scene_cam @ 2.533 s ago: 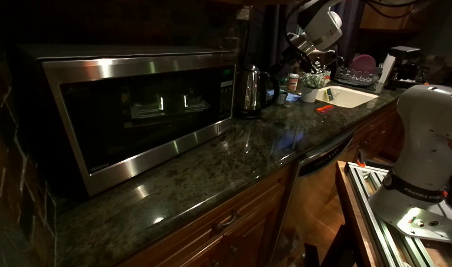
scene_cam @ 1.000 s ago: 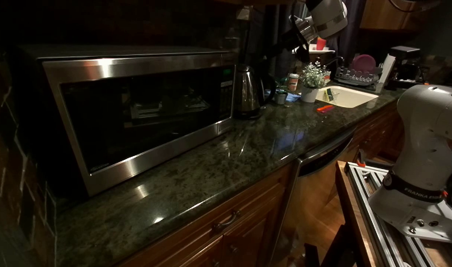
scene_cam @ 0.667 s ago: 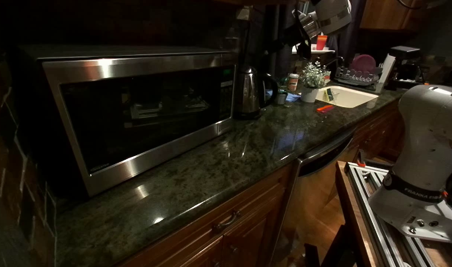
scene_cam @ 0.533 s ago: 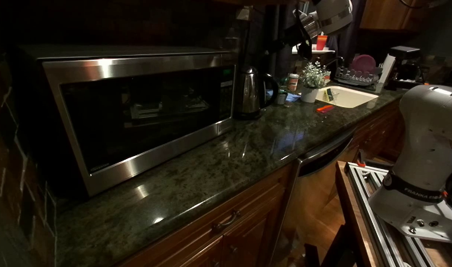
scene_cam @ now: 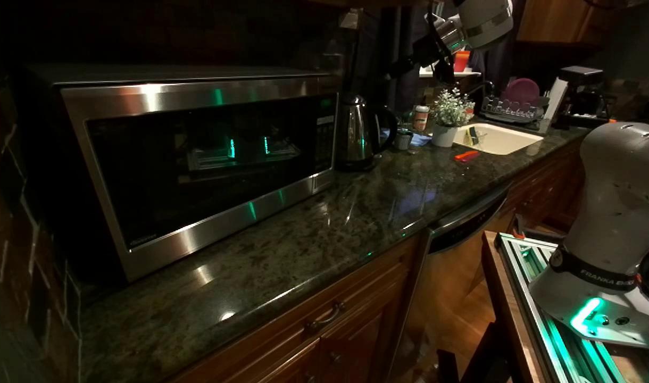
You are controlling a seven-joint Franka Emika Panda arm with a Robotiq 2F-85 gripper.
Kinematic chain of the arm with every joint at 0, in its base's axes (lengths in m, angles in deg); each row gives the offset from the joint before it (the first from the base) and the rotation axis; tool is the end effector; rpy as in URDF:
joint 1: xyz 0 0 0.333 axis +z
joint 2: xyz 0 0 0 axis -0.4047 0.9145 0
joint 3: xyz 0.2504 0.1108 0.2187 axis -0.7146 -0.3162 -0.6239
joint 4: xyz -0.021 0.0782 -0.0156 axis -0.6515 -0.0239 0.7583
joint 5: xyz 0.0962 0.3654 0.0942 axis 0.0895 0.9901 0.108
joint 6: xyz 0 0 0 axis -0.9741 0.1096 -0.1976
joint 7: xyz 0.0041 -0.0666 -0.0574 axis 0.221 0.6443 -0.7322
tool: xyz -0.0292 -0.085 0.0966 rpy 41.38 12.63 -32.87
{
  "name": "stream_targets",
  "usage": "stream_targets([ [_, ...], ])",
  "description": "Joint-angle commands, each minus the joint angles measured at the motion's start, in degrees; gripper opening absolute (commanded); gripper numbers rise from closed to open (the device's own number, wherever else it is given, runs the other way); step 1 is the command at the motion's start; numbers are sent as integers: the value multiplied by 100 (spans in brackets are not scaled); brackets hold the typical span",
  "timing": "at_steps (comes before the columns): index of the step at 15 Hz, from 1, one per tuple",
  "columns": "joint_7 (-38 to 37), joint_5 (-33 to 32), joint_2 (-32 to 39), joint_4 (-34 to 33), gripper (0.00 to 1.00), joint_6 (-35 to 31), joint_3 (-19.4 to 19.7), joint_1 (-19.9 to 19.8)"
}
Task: Take the kettle off of it's stand
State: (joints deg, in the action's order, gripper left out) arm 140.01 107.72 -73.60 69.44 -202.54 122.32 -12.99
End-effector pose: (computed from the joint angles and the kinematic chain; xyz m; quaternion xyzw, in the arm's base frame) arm 0.3904 -0.3210 0.5133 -0.8832 -0.1019 -0.4565 0.0340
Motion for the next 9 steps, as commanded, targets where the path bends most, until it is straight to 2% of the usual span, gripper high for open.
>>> stream_targets([
  [1, -745, -411, 206, 183, 45, 9, -836, -903],
  [2, -895, -448, 222, 232, 57, -76, -1014, -1052],
  [3, -1130, -586, 253, 259, 57, -96, -1218, -1248],
  [4, -1357, -690, 293, 299, 63, -212, -1412, -1410],
  [9, -2281, -1420, 333, 507, 99, -599, -2093, -1947],
])
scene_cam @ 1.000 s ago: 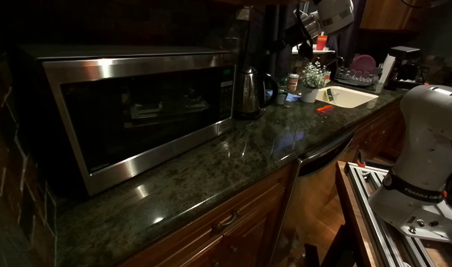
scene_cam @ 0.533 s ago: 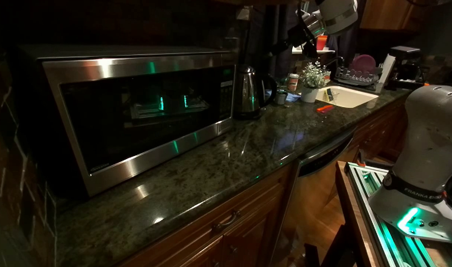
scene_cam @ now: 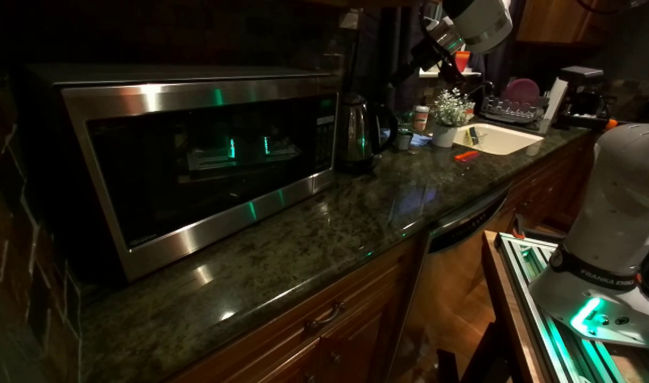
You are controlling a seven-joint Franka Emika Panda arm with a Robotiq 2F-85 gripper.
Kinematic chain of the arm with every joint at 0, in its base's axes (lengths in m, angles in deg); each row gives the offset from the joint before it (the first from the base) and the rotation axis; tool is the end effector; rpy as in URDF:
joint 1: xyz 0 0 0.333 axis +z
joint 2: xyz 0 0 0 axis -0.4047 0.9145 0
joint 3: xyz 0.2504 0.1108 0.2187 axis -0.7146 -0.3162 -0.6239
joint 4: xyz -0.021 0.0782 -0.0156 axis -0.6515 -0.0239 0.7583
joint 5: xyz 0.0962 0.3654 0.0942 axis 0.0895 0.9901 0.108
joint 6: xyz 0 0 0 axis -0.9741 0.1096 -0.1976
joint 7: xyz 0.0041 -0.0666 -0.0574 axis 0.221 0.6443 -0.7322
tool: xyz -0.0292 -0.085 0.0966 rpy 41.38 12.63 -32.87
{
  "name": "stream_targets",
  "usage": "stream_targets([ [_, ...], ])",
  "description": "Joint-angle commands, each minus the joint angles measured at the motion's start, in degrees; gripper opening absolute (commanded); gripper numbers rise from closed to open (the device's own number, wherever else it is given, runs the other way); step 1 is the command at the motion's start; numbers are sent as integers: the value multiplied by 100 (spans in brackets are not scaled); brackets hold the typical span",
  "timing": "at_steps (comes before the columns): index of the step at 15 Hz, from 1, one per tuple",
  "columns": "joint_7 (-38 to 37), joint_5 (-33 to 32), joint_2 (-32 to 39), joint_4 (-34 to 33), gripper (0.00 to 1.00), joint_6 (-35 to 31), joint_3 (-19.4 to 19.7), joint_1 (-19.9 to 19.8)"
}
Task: Take the kettle off of it's stand
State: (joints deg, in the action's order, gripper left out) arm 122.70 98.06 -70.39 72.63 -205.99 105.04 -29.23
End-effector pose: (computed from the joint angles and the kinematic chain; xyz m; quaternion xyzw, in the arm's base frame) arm 0.3934 -0.2990 0.5052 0.9242 0.0362 0.3802 0.0008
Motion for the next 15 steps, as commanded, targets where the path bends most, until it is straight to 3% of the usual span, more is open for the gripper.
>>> stream_targets([
  [1, -719, -617, 17, 234, 100, -313, -436, -369],
  [10, -1986, -2024, 332, 435, 100, -618, -599, -549],
  [13, -2167, -2279, 403, 453, 84, -612, -594, -539],
  [15, -2231, -2352, 434, 455, 58, -626, -587, -516],
])
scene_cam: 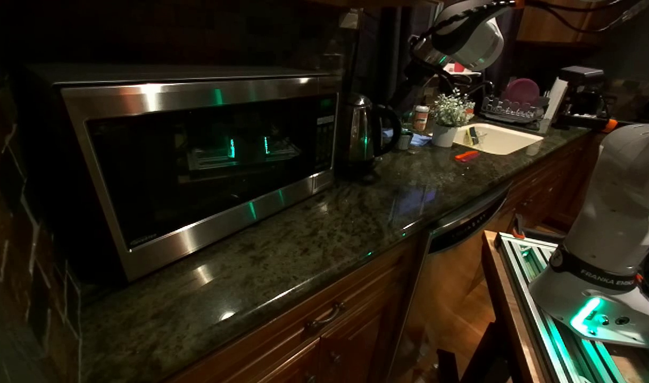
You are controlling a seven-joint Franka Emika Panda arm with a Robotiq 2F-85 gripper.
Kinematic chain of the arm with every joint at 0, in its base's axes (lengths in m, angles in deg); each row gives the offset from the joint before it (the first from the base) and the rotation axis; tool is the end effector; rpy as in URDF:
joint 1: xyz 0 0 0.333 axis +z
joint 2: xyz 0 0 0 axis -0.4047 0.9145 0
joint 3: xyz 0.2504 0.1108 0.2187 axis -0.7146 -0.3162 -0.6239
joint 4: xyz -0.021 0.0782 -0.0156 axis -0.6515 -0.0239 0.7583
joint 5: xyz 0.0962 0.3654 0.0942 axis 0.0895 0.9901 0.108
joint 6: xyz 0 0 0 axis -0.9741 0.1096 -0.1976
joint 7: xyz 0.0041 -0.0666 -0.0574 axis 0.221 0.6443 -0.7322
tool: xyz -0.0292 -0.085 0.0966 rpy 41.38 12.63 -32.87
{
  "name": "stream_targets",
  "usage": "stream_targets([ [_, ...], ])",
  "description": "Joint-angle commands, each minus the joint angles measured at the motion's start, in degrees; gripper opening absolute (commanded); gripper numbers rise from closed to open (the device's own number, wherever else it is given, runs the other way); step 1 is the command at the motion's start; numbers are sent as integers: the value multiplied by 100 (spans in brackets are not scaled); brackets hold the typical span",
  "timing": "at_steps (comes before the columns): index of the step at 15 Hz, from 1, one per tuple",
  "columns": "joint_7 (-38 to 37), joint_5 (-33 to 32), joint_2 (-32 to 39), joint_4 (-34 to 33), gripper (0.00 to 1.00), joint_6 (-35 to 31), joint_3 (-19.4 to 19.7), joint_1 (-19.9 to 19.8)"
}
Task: Take the kettle off of it's stand
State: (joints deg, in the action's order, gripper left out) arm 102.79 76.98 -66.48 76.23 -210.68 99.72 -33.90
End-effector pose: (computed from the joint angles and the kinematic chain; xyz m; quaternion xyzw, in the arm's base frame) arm 0.4029 -0.2869 0.4637 0.9583 0.0080 0.2792 0.0601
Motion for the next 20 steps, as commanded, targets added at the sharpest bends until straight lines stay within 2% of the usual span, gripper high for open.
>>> stream_targets([
  [1, -253, -261, 47, 94, 54, -141, -55, -40],
  [3, -263, -276, 52, 95, 47, -126, -58, -20],
  [4, -264, -280, 51, 95, 41, -125, -63, -13],
  [5, -265, -284, 46, 97, 40, -129, -69, -9],
  [6, -262, -289, 42, 100, 25, -136, -74, -6],
  [7, -266, -313, 21, 108, 15, -149, -94, -8],
  [13, -246, -332, -192, 147, 12, -76, -146, 33],
  [20, 0, -36, -513, 180, 12, -101, -38, 292],
])
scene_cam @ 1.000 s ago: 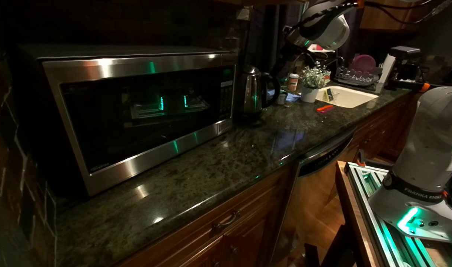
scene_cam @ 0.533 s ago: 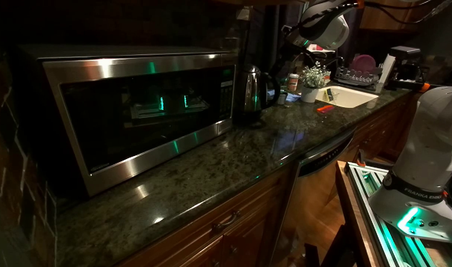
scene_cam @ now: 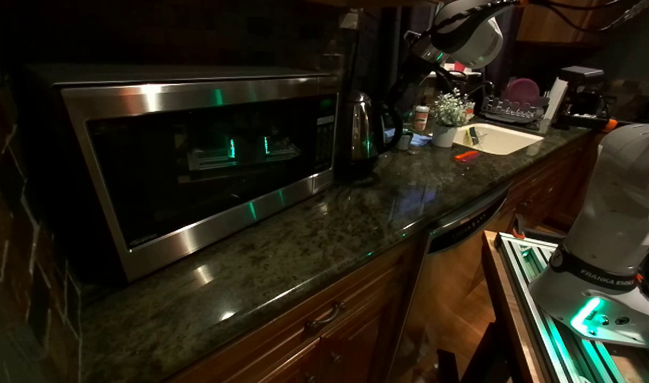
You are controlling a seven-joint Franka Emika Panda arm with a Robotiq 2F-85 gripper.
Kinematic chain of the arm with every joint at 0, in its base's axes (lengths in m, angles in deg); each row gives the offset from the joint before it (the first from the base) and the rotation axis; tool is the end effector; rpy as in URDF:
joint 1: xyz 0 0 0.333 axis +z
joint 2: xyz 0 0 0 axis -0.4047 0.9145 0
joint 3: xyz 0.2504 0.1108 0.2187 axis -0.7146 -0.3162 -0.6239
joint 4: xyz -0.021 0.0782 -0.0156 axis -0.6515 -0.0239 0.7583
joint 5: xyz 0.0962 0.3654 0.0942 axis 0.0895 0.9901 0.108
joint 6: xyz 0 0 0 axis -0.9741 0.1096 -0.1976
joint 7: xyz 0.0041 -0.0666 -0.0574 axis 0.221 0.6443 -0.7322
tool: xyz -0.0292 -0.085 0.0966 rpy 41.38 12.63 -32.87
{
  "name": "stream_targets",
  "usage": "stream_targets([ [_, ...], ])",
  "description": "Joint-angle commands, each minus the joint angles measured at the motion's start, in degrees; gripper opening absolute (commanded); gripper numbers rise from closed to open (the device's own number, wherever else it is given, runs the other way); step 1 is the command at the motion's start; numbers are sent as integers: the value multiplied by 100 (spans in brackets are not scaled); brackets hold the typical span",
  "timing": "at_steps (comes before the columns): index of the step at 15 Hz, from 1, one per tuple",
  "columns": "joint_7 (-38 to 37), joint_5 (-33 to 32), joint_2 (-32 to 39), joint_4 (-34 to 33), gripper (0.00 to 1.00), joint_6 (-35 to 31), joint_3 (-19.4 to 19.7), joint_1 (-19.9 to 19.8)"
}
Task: Take the kettle off of it's stand
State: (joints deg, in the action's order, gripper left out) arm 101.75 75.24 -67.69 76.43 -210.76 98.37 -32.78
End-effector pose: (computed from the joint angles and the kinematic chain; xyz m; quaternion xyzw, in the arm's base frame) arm 0.4119 -0.2673 0.4732 0.9560 0.0320 0.2844 0.0639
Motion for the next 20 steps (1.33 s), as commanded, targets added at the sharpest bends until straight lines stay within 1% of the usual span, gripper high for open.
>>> stream_targets([
  [1, 132, 183, -434, 165, 12, -84, 124, 230],
  [4, 253, 360, -597, 210, 12, -73, 233, 418],
  [7, 272, 393, -730, 288, 12, -44, 288, 511],
  [14, 284, 345, -1097, 617, 12, 38, 356, 663],
  [20, 285, 247, -1382, 948, 12, 51, 373, 708],
])
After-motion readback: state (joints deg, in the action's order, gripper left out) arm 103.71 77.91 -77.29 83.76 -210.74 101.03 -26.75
